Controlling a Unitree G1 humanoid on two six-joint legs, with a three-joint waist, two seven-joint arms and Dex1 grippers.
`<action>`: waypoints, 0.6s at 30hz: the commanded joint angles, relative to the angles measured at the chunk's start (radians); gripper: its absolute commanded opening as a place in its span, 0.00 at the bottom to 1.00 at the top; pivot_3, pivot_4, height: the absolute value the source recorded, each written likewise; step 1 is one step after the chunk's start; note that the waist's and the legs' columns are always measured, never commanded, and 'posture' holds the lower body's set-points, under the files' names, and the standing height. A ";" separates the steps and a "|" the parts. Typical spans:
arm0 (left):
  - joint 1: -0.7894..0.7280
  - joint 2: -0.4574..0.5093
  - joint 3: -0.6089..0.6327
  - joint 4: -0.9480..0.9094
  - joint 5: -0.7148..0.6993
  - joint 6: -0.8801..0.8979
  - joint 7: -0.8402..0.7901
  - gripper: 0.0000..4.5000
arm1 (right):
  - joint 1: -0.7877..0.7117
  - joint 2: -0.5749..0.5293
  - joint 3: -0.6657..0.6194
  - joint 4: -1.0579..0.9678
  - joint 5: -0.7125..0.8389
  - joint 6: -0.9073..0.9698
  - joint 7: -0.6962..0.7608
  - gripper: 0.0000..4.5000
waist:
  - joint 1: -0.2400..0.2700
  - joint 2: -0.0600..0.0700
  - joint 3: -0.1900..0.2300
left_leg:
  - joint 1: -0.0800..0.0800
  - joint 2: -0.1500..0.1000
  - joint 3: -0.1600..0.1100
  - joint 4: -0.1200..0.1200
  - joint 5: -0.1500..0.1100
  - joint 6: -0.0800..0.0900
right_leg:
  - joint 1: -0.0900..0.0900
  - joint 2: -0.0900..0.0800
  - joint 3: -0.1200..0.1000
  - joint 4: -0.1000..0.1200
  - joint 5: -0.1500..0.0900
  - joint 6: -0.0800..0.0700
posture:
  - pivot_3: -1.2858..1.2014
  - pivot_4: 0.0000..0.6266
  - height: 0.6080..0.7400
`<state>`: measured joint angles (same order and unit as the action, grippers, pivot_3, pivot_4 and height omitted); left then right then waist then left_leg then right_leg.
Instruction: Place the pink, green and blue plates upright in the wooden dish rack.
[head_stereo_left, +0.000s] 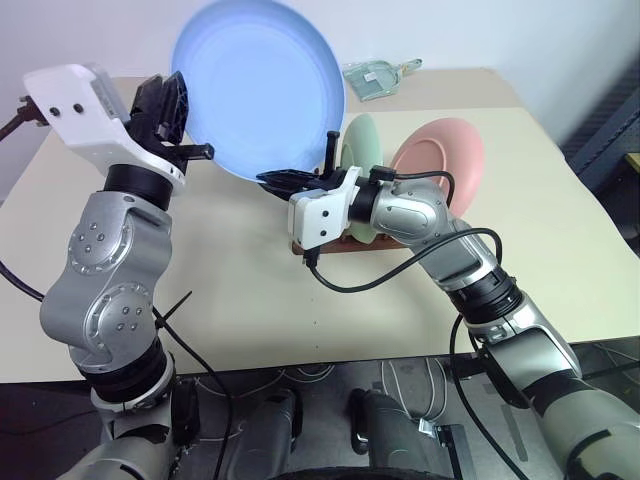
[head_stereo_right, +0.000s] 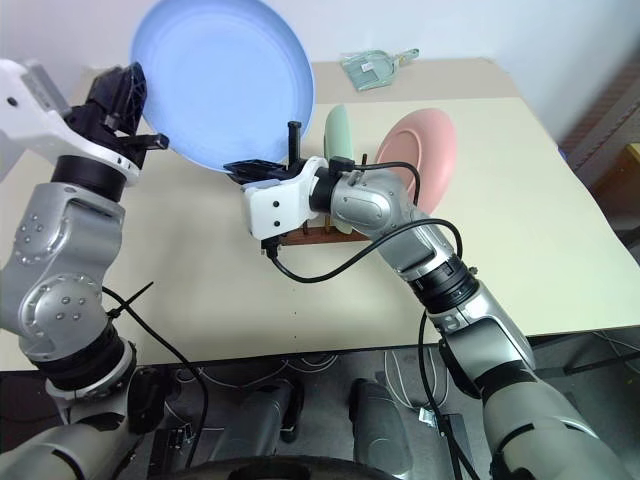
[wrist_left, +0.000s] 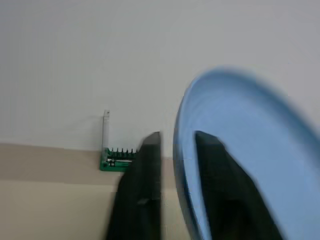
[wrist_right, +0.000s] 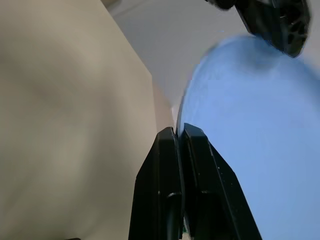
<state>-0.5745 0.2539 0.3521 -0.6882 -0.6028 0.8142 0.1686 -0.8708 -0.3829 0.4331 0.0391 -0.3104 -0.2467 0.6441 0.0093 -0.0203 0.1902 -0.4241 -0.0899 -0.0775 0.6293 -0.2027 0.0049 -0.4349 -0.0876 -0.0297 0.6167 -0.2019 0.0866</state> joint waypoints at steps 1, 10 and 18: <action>-0.026 -0.001 0.029 -0.035 -0.038 -0.008 0.017 0.69 | -0.011 0.013 -0.029 -0.021 0.003 -0.007 -0.007 0.00 | 0.000 0.000 0.000 | 0.000 0.000 0.000 0.000 0.000 0.000 | 0.000 0.000 0.000 0.000 0.000 0.000 | 0.52 0.24 1.00; -0.042 0.105 0.375 0.103 -0.174 -0.157 0.100 0.99 | 0.009 0.097 -0.066 -0.093 0.174 0.083 0.046 0.00 | -0.017 0.000 0.000 | 0.003 0.001 0.000 -0.002 0.002 -0.004 | 0.001 0.001 0.000 0.001 0.000 -0.001 | 0.52 0.24 1.00; 0.455 0.299 0.343 0.166 -0.104 -0.206 -0.293 0.99 | 0.022 0.258 -0.242 -0.296 0.690 0.602 0.061 0.00 | -0.021 0.000 0.000 | 0.008 0.001 0.000 -0.005 0.000 -0.001 | 0.003 0.001 0.002 0.003 0.000 -0.002 | 0.52 0.24 1.00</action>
<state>-0.1476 0.5284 0.7268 -0.4809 -0.7158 0.6383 -0.0333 -0.8339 -0.1396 0.2517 -0.1886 0.2605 0.2518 0.7204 -0.0116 -0.0198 0.1901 -0.4153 -0.0886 -0.0784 0.6246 -0.2030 0.0036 -0.4318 -0.0866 -0.0276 0.6186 -0.2033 0.0822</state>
